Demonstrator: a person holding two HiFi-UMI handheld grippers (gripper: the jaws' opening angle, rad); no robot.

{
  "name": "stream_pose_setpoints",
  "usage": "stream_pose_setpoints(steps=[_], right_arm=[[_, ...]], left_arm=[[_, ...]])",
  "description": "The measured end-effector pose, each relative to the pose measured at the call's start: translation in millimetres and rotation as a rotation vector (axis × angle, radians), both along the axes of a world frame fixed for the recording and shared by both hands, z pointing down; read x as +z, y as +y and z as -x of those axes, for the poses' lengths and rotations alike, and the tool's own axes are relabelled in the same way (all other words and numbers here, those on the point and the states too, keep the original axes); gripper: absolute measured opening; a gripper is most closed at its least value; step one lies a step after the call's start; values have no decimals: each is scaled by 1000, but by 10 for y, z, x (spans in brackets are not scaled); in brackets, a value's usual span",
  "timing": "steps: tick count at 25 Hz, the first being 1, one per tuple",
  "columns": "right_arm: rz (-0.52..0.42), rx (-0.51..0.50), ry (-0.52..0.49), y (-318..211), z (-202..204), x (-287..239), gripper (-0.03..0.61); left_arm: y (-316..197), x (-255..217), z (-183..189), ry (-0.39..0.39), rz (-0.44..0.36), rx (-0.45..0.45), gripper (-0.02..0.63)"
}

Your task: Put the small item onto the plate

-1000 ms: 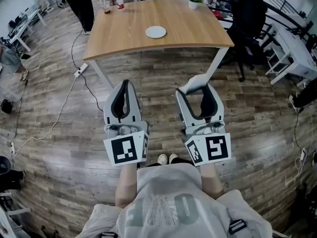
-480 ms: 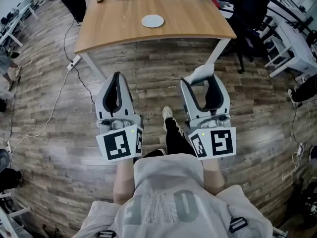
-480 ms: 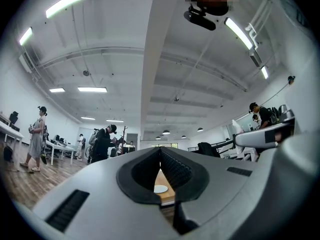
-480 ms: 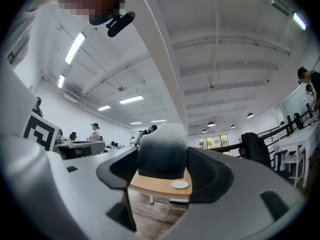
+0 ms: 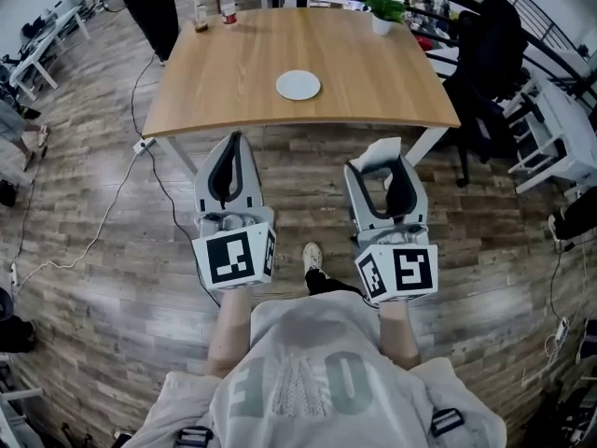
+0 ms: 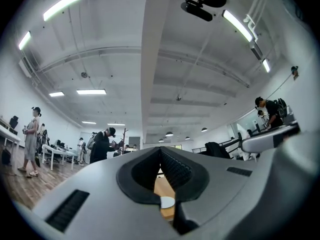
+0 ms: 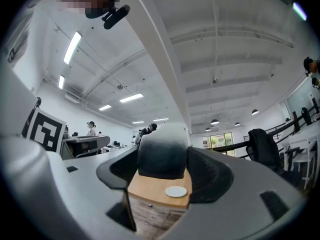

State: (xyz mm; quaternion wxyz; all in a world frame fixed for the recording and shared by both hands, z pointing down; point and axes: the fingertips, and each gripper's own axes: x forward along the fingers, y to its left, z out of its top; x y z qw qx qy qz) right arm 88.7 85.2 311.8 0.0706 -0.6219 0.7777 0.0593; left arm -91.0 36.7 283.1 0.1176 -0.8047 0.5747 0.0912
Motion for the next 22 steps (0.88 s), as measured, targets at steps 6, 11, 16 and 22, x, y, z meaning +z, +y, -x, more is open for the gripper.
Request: stream_pose_setpoints(steps=[6, 11, 16, 22], right_arm=[[-40, -58, 28, -690, -110, -171, 310], [-31, -106, 34, -1425, -175, -213, 310], [-25, -124, 44, -2058, -293, -237, 310], [-18, -144, 56, -2573, -318, -232, 310]], left_arm=[[-523, -205, -217, -32, -45, -36, 9], [-1209, -279, -238, -24, -39, -93, 8], [-1807, -245, -285, -10, -23, -132, 9], [-2372, -158, -366, -5, 5, -129, 9]])
